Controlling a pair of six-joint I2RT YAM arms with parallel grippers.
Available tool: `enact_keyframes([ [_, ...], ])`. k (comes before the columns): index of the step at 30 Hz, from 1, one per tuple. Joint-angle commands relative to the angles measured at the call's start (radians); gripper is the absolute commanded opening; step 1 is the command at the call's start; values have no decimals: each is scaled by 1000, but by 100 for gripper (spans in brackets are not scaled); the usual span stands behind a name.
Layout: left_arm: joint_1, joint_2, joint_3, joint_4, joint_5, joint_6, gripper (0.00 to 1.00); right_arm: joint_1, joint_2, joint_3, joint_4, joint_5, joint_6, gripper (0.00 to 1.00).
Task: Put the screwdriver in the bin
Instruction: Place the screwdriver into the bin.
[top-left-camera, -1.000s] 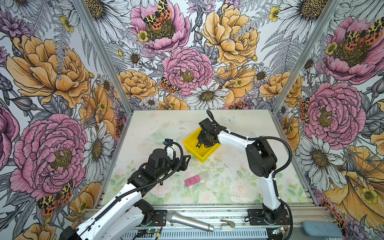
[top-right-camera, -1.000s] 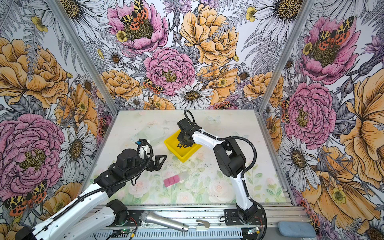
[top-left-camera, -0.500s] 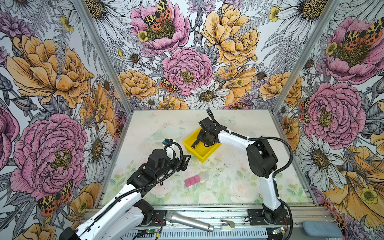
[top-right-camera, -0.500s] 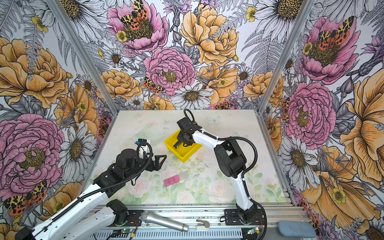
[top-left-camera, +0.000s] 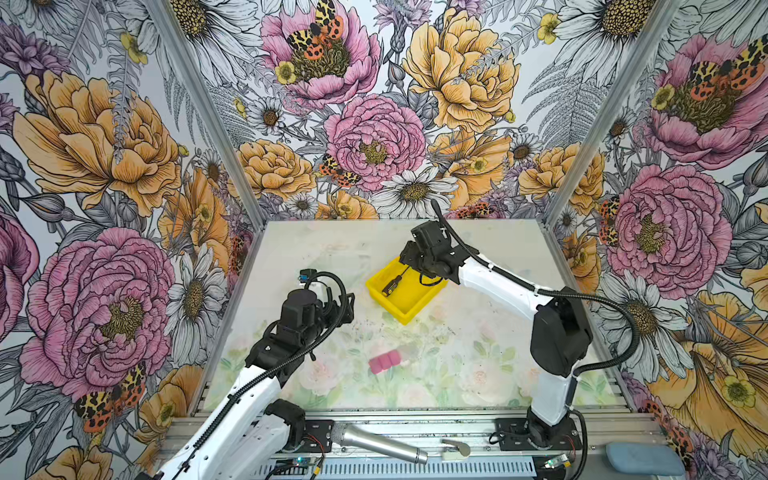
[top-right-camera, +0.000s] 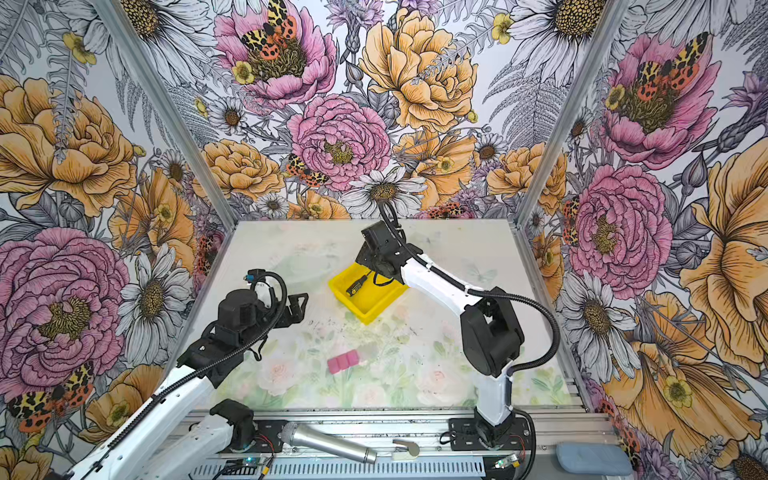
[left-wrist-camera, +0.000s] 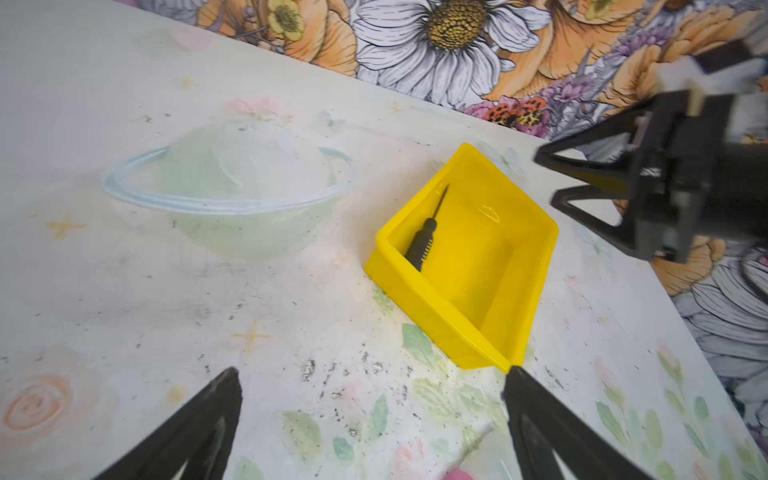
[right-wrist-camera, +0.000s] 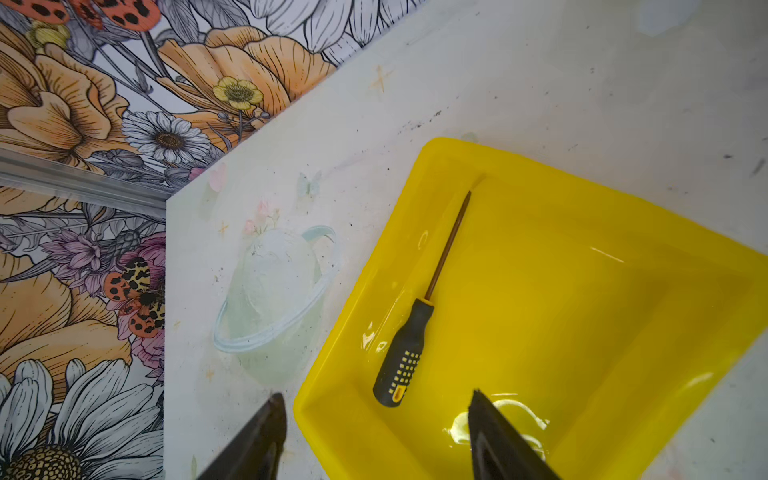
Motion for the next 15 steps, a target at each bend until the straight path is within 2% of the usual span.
enact_keyframes([
  [1, 82, 1, 25, -26, -80, -16, 99, -7, -97, -55, -15, 106, -114, 74],
  [7, 244, 40, 7, 49, -100, -32, 99, -29, -266, -174, -31, 260, -248, 84],
  [11, 254, 128, 20, 109, -202, 26, 99, -77, -375, -267, -31, 316, -297, 99],
  [15, 272, 207, -25, 256, -236, 102, 99, -167, -467, -364, -27, 408, -333, 99],
])
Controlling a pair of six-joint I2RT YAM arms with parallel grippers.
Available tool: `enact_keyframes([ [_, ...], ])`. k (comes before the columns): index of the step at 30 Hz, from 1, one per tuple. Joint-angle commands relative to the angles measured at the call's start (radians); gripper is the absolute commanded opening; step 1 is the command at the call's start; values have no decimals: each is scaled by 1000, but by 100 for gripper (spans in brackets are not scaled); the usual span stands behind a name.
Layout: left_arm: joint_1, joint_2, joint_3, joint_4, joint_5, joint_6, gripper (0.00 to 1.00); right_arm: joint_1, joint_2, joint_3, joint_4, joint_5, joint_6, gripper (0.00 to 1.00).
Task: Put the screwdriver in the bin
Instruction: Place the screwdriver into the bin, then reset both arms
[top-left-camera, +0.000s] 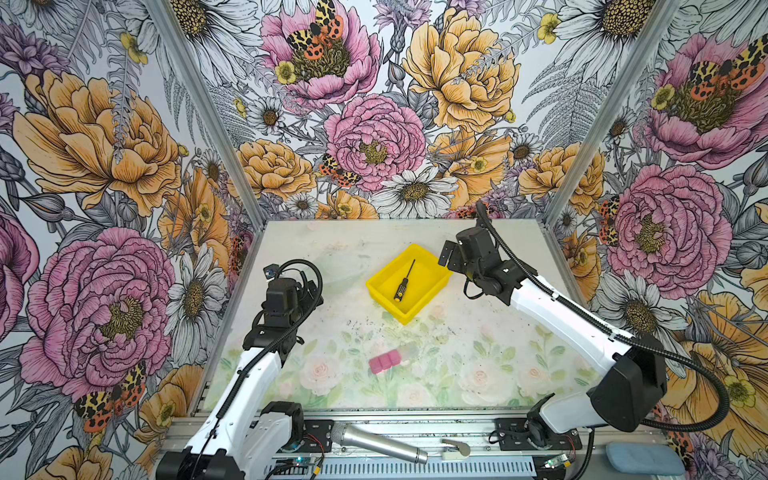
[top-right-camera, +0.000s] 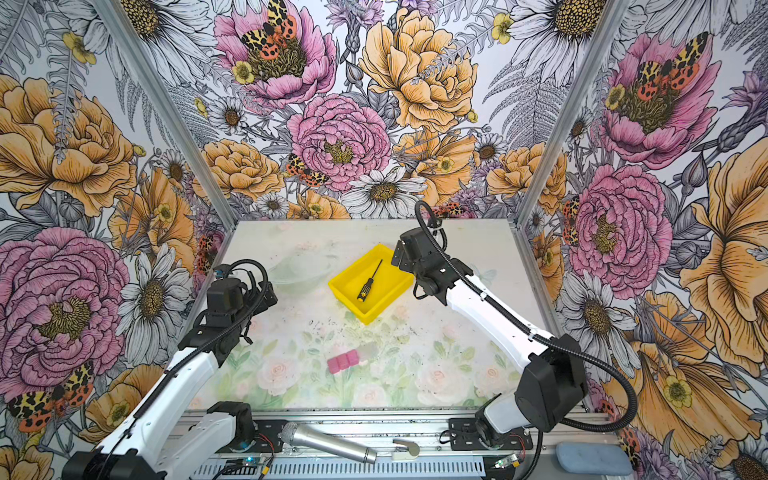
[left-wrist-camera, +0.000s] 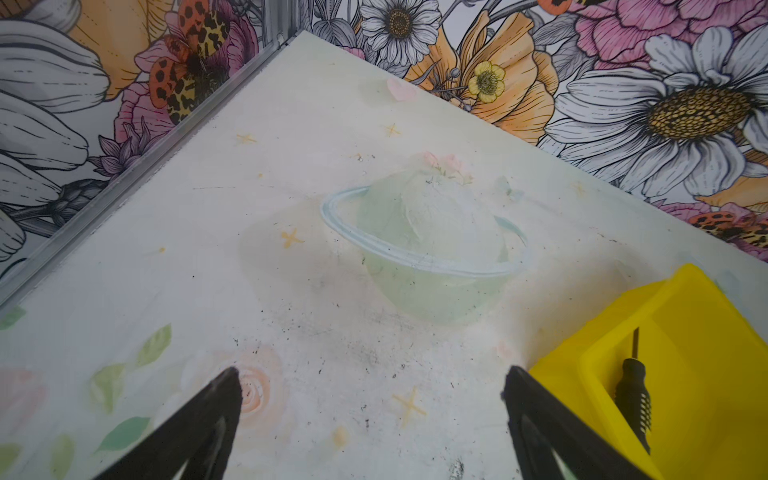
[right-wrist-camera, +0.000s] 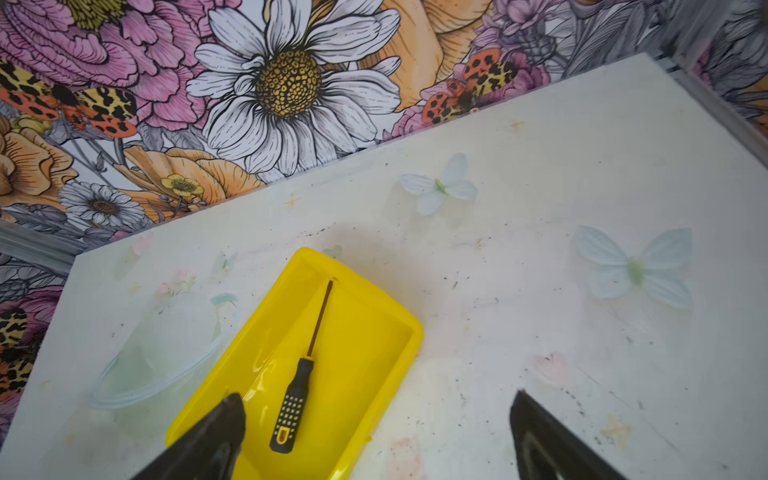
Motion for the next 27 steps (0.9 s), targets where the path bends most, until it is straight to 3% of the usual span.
enact_keyframes([
  [1, 19, 44, -37, 179, -80, 83, 99, -82, -77, -78, -9, 143, -59, 100],
  [8, 40, 154, -121, 531, -95, 235, 99, -304, -157, -303, 160, 325, -141, 99],
  [10, 55, 205, -121, 591, -87, 251, 99, -331, -164, -388, 307, 357, -239, 100],
  [13, 80, 283, -123, 680, -63, 257, 99, -394, -168, -531, 583, 187, -445, 100],
  [15, 91, 325, -128, 743, -45, 259, 99, -430, -149, -588, 695, 125, -505, 100],
  [21, 106, 428, -136, 894, 23, 303, 99, -540, -16, -688, 993, -108, -544, 99],
  [27, 101, 519, -162, 1008, 119, 334, 99, -551, 58, -746, 1137, -195, -564, 100],
])
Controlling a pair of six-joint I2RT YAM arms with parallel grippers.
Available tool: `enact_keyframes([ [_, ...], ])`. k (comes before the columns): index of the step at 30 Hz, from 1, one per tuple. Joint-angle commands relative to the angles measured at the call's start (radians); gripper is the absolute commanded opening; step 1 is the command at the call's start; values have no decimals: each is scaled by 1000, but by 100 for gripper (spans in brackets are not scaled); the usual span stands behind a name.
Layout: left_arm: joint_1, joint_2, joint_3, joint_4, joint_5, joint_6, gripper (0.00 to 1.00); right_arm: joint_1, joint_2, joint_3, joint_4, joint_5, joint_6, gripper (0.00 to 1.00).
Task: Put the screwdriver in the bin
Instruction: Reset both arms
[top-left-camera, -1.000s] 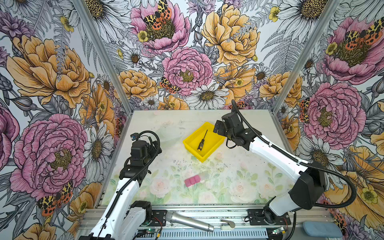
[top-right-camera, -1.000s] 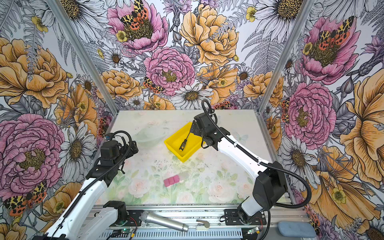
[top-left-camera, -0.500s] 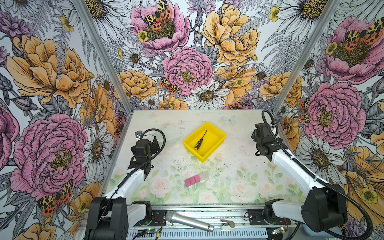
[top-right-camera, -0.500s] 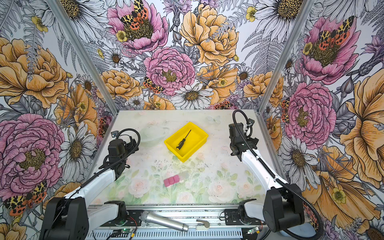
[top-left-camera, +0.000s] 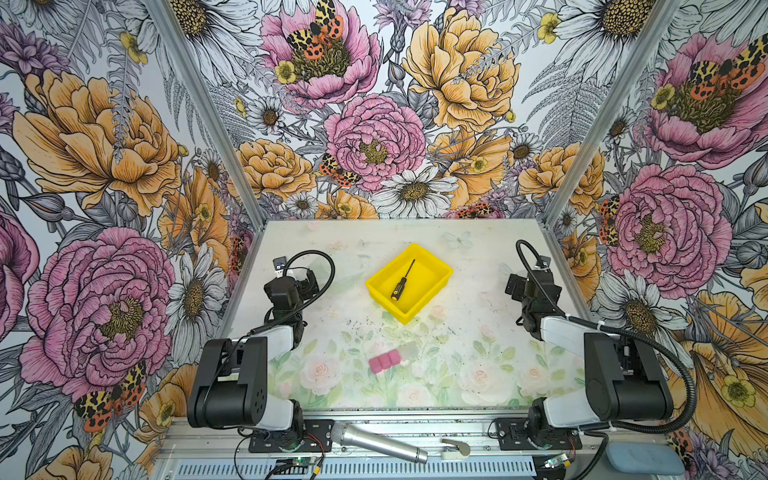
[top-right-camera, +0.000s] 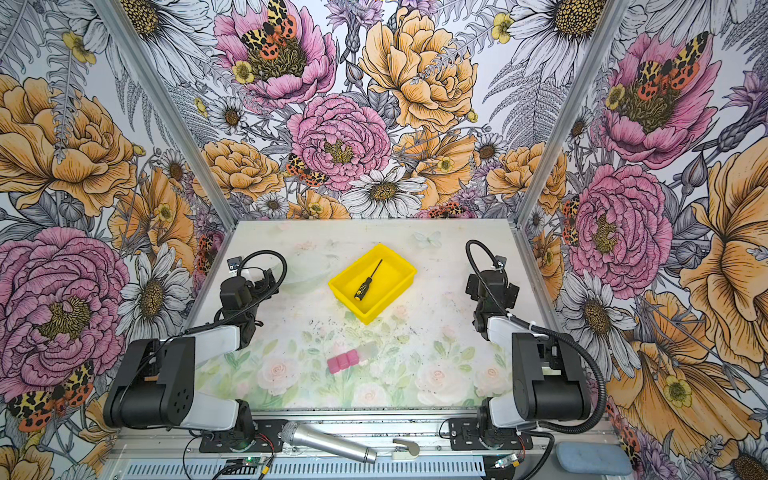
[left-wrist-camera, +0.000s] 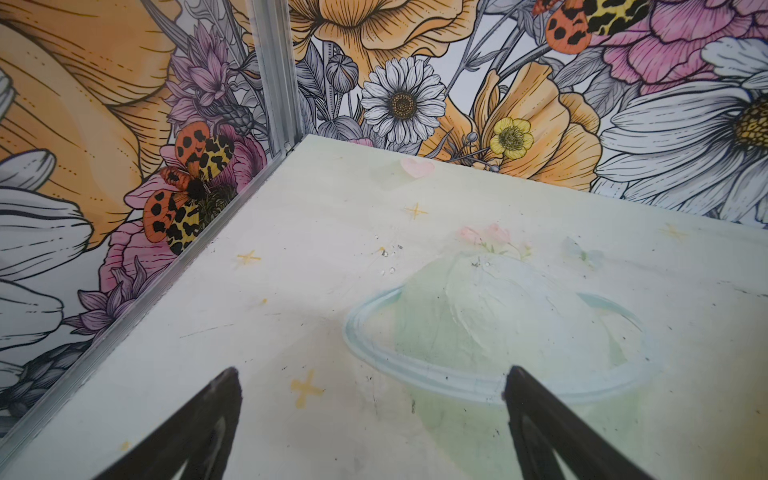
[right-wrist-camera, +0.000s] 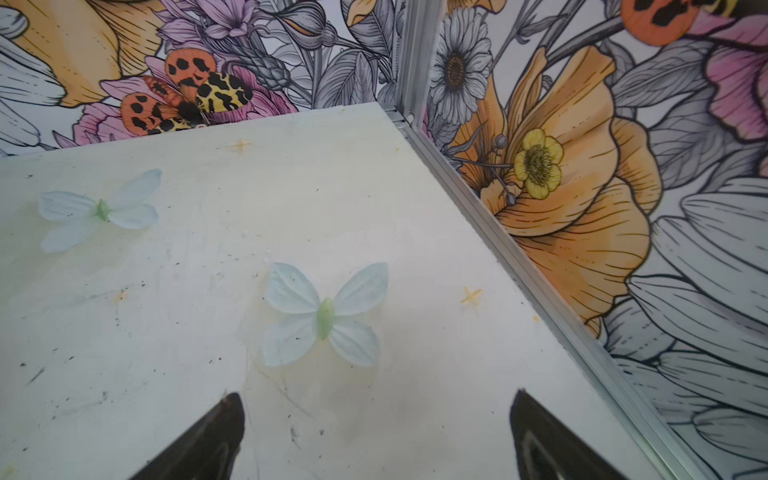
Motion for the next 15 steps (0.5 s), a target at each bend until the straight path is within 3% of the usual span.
enact_keyframes([
  [1, -4, 29, -18, 121, 73, 47, 99, -1, 10, -18, 165, -88, -40, 99],
  [6, -19, 83, -73, 277, 100, 75, 99, 9, 29, -63, 263, -141, -70, 100],
  [10, -25, 83, -77, 282, 83, 77, 99, 9, 47, -123, 389, -115, -63, 100],
  [15, -34, 82, -80, 289, 61, 80, 99, 22, 61, -132, 417, -96, -74, 99],
])
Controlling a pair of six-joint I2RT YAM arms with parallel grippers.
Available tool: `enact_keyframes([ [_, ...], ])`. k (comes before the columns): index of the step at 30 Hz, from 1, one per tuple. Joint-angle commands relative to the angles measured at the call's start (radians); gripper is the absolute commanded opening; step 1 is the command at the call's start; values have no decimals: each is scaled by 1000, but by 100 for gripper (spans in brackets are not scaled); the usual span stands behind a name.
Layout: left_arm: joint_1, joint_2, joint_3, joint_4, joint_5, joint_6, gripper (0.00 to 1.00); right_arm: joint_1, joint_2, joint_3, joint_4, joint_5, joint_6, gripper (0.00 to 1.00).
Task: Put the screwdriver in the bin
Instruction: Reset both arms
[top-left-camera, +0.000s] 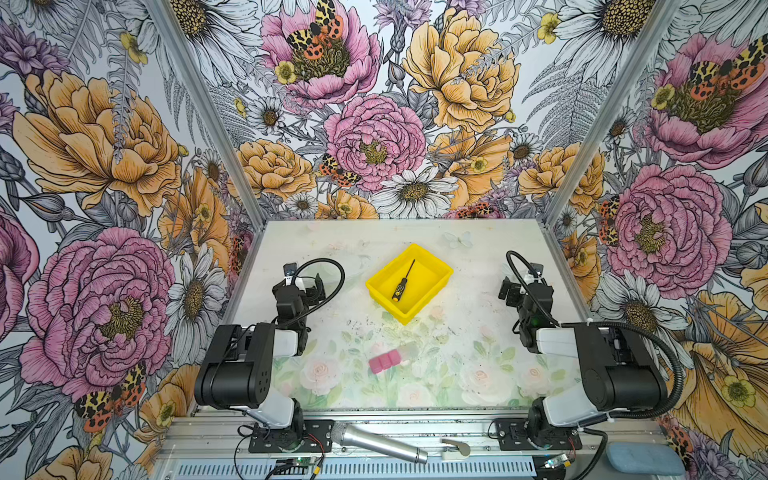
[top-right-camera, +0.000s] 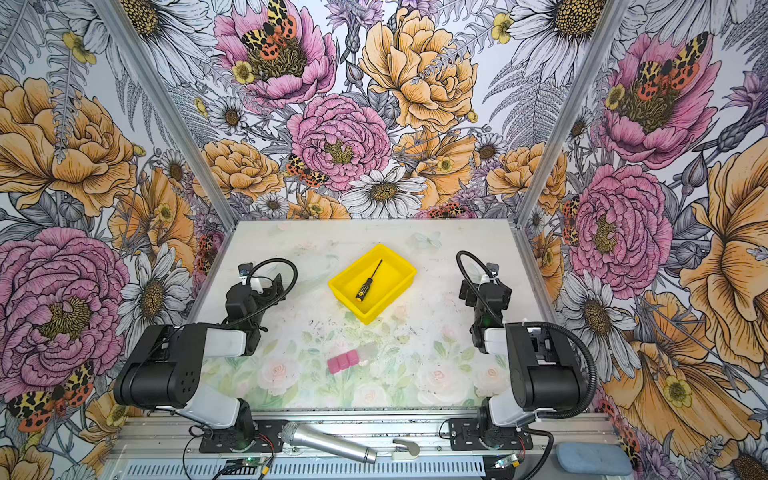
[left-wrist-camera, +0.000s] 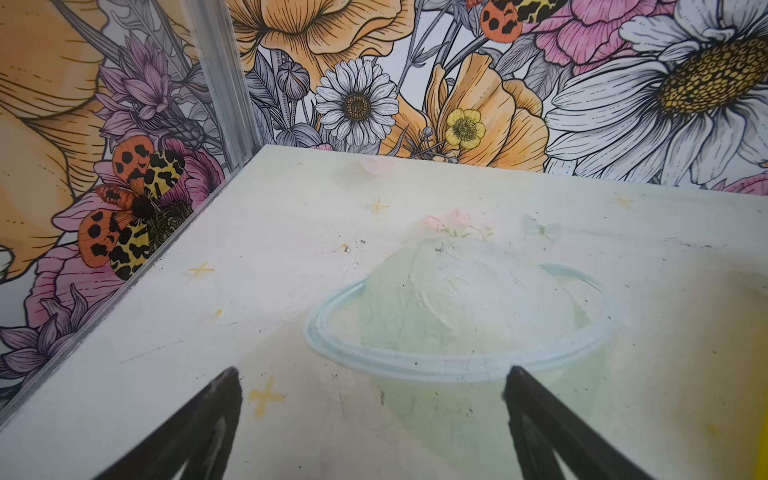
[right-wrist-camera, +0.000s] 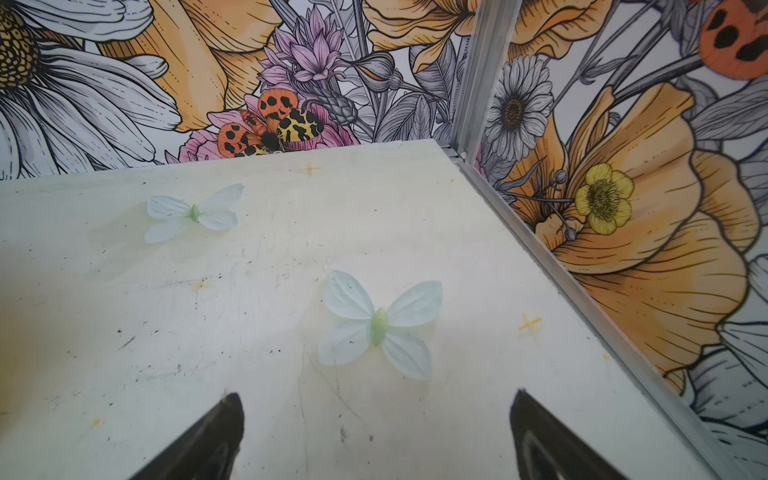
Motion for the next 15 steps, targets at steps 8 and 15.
enact_keyframes([
  [8, -7, -1, -7, 54, -2, 18, 99, 15, 5, -9, 102, 3, -19, 100],
  [15, -5, 1, -6, 51, 3, 18, 99, 16, 5, -10, 103, 4, -19, 99],
])
